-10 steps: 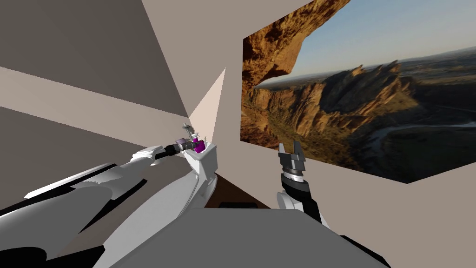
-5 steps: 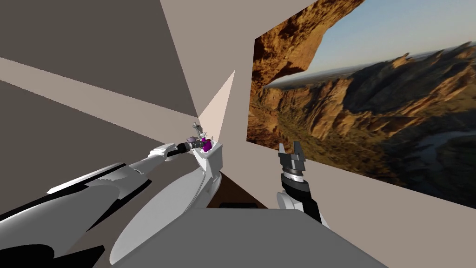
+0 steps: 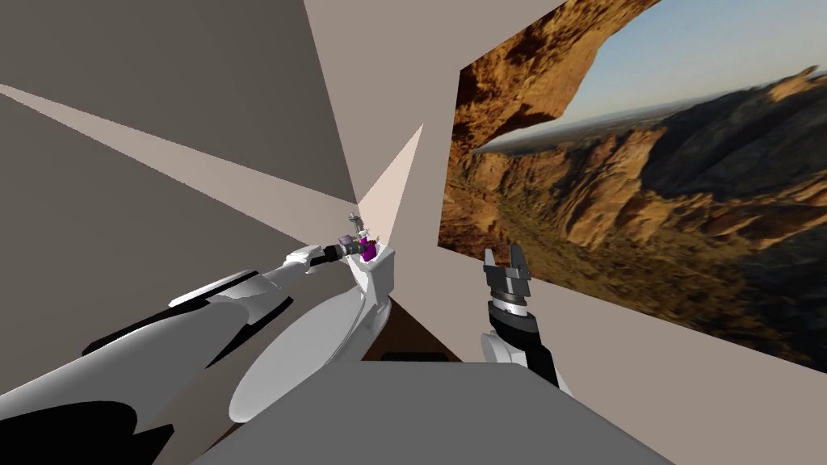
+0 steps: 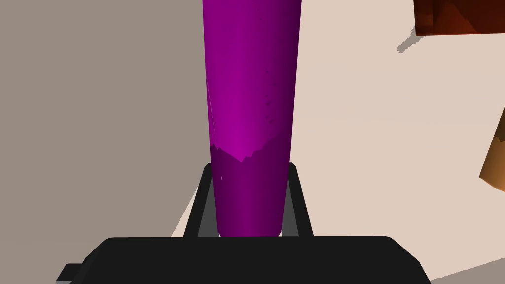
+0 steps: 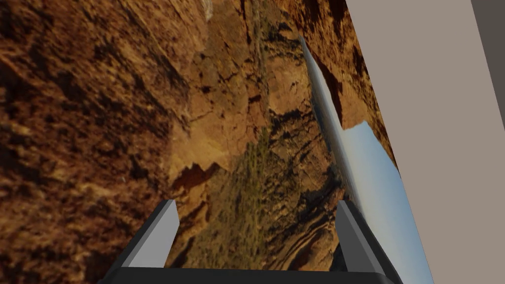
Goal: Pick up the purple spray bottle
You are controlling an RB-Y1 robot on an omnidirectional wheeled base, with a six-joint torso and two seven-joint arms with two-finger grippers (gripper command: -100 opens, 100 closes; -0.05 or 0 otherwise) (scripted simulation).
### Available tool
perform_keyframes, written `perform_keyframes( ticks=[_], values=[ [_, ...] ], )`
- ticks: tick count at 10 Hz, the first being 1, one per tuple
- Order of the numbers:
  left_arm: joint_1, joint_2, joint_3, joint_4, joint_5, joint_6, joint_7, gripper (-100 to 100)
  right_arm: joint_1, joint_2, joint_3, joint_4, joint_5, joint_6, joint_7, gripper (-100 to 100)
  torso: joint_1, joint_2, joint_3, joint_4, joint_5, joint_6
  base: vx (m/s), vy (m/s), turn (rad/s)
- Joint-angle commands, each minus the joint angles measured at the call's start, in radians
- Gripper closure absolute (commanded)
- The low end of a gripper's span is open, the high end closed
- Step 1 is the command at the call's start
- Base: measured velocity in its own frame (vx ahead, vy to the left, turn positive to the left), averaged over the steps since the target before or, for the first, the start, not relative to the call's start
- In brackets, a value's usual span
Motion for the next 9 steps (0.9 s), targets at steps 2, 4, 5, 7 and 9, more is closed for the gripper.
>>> perform_keyframes(
  ticks=[2,4,5,7,9],
  values=[
    [0.031,0.019,-0.011,-0.060,-0.004,0.058,0.035,100,0.000,0.000,0.000,0.000,0.000,0.000,0.000,0,0.003,0.000,-0.001,-0.002,0.001,-0.003,0.015,0.048,0.024],
    [0.031,0.019,-0.011,-0.130,-0.004,0.076,0.035,100,0.000,0.000,0.000,0.000,0.000,0.000,0.000,0,0.003,-0.001,-0.003,-0.004,0.002,-0.004,-0.012,0.008,0.011],
    [0.006,-0.013,-0.037,-0.164,-0.020,0.111,0.052,100,0.000,0.000,0.000,0.000,0.000,0.000,0.000,0,0.001,-0.001,-0.002,-0.003,0.001,-0.003,-0.001,0.049,0.263],
    [0.006,-0.013,-0.037,-0.164,-0.020,0.111,0.052,100,0.000,0.000,0.000,0.000,0.000,0.000,0.000,0,0.004,-0.002,-0.003,-0.003,0.002,-0.003,0.011,0.028,0.061],
    [-0.020,-0.044,-0.062,-0.183,-0.036,0.145,0.068,100,0.000,0.000,0.000,0.000,0.000,0.000,0.000,0,0.004,-0.002,-0.003,-0.003,0.002,-0.003,0.007,0.045,0.180]
  ],
)
